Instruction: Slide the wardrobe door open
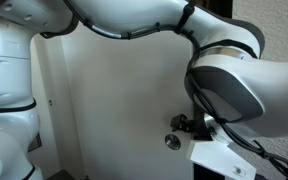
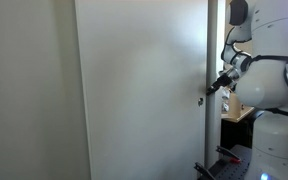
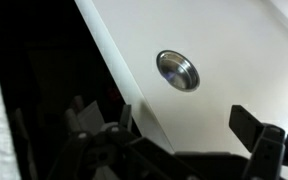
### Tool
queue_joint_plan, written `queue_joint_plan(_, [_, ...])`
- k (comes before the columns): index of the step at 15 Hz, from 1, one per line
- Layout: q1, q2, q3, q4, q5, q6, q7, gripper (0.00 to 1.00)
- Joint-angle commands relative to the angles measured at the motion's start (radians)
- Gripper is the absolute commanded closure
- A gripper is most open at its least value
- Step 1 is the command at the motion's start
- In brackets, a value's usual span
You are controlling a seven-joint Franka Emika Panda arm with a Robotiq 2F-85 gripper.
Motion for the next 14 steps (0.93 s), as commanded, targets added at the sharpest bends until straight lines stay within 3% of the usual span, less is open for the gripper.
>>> queue_joint_plan(1, [-0.03, -0.017, 0.013, -0.033, 0.035, -0.026, -0.076, 0.0])
queue_joint_plan(14, [-0.018, -0.084, 0.024, -0.126, 0.024, -0.072, -0.16, 0.0])
